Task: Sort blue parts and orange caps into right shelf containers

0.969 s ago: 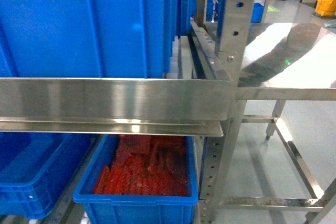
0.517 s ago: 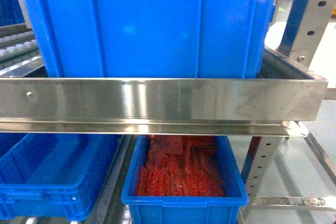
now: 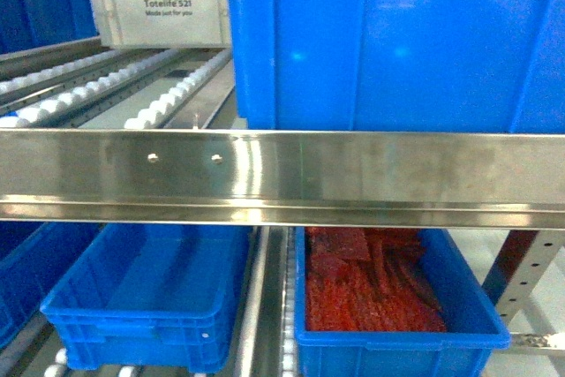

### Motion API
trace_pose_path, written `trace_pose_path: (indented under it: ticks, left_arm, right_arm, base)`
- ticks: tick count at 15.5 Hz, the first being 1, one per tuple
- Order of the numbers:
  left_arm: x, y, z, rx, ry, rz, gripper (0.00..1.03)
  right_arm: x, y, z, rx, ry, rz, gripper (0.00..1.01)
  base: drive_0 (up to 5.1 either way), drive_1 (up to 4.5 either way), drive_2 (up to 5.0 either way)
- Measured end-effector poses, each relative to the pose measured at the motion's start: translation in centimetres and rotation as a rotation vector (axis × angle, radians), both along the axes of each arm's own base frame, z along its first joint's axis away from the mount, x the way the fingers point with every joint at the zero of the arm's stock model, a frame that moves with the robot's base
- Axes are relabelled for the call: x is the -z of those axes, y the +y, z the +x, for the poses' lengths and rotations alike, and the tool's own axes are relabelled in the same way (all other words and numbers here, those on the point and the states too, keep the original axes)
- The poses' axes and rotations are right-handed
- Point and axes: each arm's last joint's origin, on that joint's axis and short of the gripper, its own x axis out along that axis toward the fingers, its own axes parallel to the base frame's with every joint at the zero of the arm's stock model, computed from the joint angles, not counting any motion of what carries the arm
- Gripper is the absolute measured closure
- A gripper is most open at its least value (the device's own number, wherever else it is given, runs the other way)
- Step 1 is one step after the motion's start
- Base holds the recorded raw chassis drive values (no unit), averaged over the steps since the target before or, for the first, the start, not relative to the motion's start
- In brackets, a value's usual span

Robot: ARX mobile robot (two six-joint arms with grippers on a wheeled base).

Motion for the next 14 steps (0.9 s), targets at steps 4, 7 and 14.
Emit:
trace_pose_path:
  ticks: [4,7,14]
  left_arm:
    - [0.01,0.00,0.00,-0.001,0.001,0.000,0.61]
    - [0.00,0.00,0.00,-0.001,0.000,0.000,0.61]
    - [0.00,0.00,0.00,0.000,0.000,0.000,0.61]
  right_arm:
    - [-0.01,0.00,0.00,0.000,-0.001,0.000,0.57]
    - [-0.02,0.00,0.00,0.000,-0.002,0.000,0.57]
    - [0.01,0.00,0.00,0.000,0.001,0.000,0.57]
  base:
    - [-4.9,2.41,2.4]
    - [-4.9,2.47,2.5]
    - [-4.9,2.48,2.5]
